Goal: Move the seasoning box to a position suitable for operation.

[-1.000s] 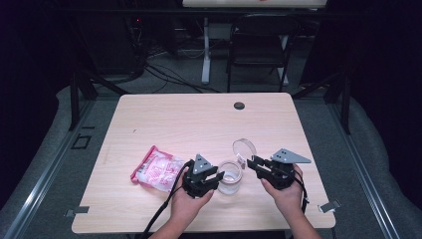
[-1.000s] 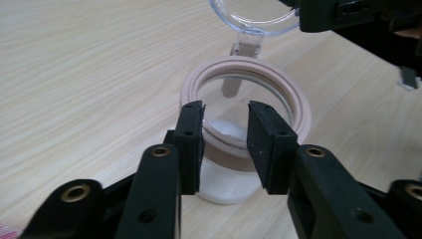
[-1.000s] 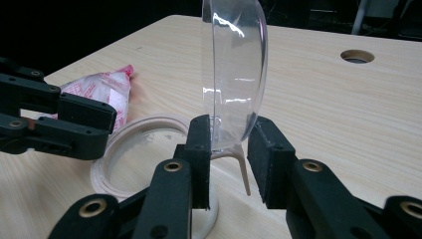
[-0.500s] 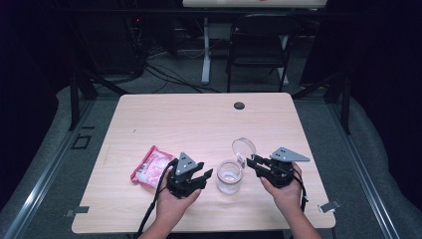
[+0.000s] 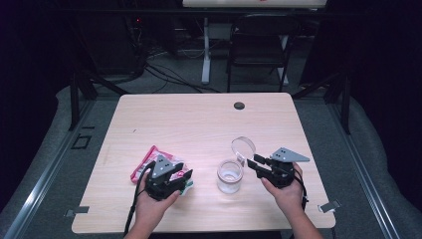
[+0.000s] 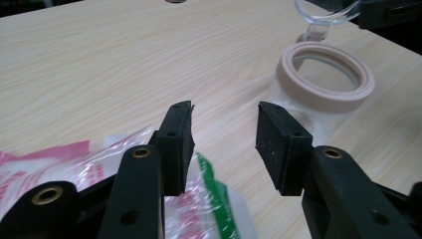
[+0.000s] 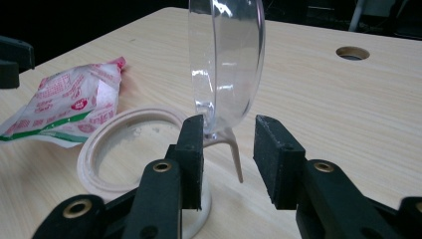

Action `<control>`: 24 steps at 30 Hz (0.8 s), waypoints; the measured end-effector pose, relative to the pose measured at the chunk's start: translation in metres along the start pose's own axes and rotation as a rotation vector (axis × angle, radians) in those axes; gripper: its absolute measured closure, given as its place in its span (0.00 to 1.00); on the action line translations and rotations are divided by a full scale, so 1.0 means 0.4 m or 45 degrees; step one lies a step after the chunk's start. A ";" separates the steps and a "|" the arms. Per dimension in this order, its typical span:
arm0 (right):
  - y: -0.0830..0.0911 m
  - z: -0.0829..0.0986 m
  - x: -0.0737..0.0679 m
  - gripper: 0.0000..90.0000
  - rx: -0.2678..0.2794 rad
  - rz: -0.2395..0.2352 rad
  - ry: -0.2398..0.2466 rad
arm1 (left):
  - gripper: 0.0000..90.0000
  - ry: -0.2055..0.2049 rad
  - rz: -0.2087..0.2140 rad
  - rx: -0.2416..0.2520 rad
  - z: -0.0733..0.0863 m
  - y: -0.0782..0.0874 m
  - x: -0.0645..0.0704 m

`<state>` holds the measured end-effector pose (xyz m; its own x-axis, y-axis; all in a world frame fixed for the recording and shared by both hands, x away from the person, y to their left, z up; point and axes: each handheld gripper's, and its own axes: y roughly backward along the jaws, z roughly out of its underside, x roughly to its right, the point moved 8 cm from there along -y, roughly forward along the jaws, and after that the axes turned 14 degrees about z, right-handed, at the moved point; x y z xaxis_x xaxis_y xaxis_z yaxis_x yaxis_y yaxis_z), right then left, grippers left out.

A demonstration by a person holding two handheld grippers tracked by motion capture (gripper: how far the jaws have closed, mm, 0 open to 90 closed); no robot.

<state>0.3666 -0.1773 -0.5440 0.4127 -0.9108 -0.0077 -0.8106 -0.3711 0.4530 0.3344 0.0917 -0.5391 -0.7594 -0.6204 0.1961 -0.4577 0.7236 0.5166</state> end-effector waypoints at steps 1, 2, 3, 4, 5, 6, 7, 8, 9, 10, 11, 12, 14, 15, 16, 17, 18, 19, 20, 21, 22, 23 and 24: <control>0.002 0.003 -0.001 0.72 -0.001 0.001 0.001 | 0.64 -0.001 -0.010 -0.001 0.006 0.006 -0.008; 0.008 0.008 -0.003 0.70 0.002 -0.006 0.020 | 0.64 0.007 -0.019 -0.003 0.014 0.013 -0.016; 0.012 0.009 -0.004 0.69 0.002 -0.016 0.028 | 0.64 0.007 -0.033 -0.007 0.022 0.019 -0.025; 0.016 0.010 -0.005 0.68 0.002 -0.016 0.039 | 0.64 0.019 -0.058 -0.019 0.038 0.031 -0.040; 0.020 0.009 -0.005 0.67 0.016 -0.006 0.055 | 0.63 0.019 -0.058 -0.019 0.038 0.031 -0.040; 0.025 0.009 -0.005 0.67 0.023 0.004 0.069 | 0.63 0.024 -0.072 -0.018 0.050 0.044 -0.052; 0.025 0.009 -0.005 0.67 0.023 0.004 0.069 | 0.63 0.024 -0.072 -0.018 0.050 0.044 -0.052; 0.033 0.008 -0.009 0.65 0.032 0.016 0.082 | 0.62 0.026 -0.076 -0.017 0.056 0.051 -0.058; 0.037 0.008 -0.011 0.64 0.037 0.024 0.088 | 0.61 0.020 -0.079 -0.016 0.066 0.065 -0.068; 0.042 0.010 -0.011 0.63 0.035 0.030 0.100 | 0.61 0.020 -0.079 -0.016 0.066 0.065 -0.068; 0.042 0.010 -0.011 0.63 0.035 0.030 0.100 | 0.61 0.022 -0.083 -0.007 0.070 0.071 -0.072; 0.046 0.013 -0.012 0.63 0.026 0.032 0.096 | 0.60 0.018 -0.079 -0.009 0.076 0.078 -0.077; 0.053 0.021 -0.015 0.63 0.025 0.032 0.069 | 0.60 0.024 -0.088 -0.006 0.087 0.091 -0.087; 0.058 0.026 -0.015 0.63 0.025 0.026 0.061 | 0.59 0.030 -0.090 -0.007 0.093 0.096 -0.092; 0.062 0.034 -0.011 0.63 0.024 0.032 0.040 | 0.59 0.049 -0.097 -0.002 0.105 0.105 -0.100; 0.061 0.037 -0.008 0.64 0.019 0.038 0.036 | 0.58 0.057 -0.097 0.003 0.110 0.108 -0.103; 0.058 0.038 -0.004 0.65 0.015 0.040 0.031 | 0.57 0.057 -0.097 0.003 0.110 0.108 -0.103; 0.058 0.038 -0.004 0.65 0.015 0.040 0.031 | 0.57 0.058 -0.094 0.004 0.115 0.110 -0.105; 0.054 0.039 -0.001 0.65 0.014 0.045 0.023 | 0.57 0.062 -0.091 0.011 0.120 0.112 -0.108; 0.048 0.043 0.000 0.66 0.007 0.040 0.011 | 0.55 0.073 -0.085 0.009 0.125 0.114 -0.109; 0.048 0.043 0.000 0.66 0.007 0.040 0.011 | 0.55 0.084 -0.082 0.013 0.128 0.114 -0.111; 0.041 0.048 -0.003 0.66 -0.008 0.019 -0.004 | 0.55 0.088 -0.081 0.016 0.133 0.117 -0.112; 0.041 0.048 -0.003 0.66 -0.008 0.019 -0.004 | 0.55 0.088 -0.081 0.016 0.133 0.117 -0.112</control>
<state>0.3449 -0.1856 -0.5535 0.3996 -0.9167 -0.0034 -0.8139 -0.3566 0.4587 0.3226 0.1694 -0.5680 -0.6949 -0.6844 0.2207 -0.5103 0.6856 0.5192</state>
